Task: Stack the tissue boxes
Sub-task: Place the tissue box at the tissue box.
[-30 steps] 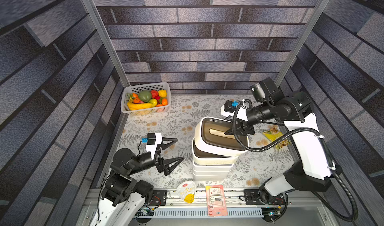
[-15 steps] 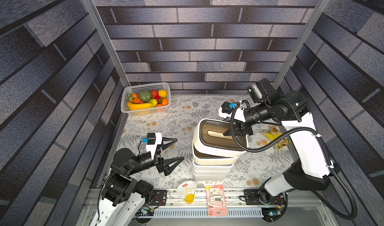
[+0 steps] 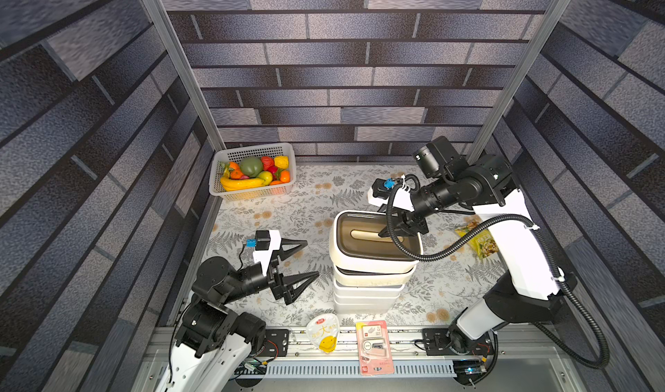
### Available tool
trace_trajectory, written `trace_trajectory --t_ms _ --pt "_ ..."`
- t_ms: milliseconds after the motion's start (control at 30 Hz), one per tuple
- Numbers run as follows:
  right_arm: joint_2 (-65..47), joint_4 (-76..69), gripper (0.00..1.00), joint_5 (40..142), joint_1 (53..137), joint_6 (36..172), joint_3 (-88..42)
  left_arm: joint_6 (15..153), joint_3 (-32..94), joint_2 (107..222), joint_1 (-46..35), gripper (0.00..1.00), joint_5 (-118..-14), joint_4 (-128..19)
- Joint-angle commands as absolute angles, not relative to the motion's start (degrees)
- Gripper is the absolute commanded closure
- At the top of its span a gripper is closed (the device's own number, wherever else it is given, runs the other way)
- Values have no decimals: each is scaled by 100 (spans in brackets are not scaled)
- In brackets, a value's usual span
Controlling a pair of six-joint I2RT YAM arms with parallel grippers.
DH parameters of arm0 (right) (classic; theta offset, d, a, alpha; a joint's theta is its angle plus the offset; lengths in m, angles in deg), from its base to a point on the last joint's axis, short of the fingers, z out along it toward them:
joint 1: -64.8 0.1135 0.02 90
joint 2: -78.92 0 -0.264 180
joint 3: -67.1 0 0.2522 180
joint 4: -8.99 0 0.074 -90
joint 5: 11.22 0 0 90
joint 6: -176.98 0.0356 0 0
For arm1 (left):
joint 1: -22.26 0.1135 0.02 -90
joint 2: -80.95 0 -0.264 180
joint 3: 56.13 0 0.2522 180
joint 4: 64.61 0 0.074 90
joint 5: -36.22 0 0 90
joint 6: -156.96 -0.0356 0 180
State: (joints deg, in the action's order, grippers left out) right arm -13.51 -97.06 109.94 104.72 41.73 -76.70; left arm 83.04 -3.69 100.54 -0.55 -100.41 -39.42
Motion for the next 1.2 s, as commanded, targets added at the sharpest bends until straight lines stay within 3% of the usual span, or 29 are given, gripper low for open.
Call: trace_trajectory --t_ms 0,267,1167 --pt "-1437 -10145 66 11025 10569 4232 -7808 8223 -318 10080 -39 0 -9702 -3706" --pt "-1531 -10162 63 10970 10680 4260 -7815 8102 -220 10081 18 0 -9035 -3335" --pt "-1378 -10005 52 10683 10872 4374 -7606 8055 184 10862 60 0 -8732 -3050"
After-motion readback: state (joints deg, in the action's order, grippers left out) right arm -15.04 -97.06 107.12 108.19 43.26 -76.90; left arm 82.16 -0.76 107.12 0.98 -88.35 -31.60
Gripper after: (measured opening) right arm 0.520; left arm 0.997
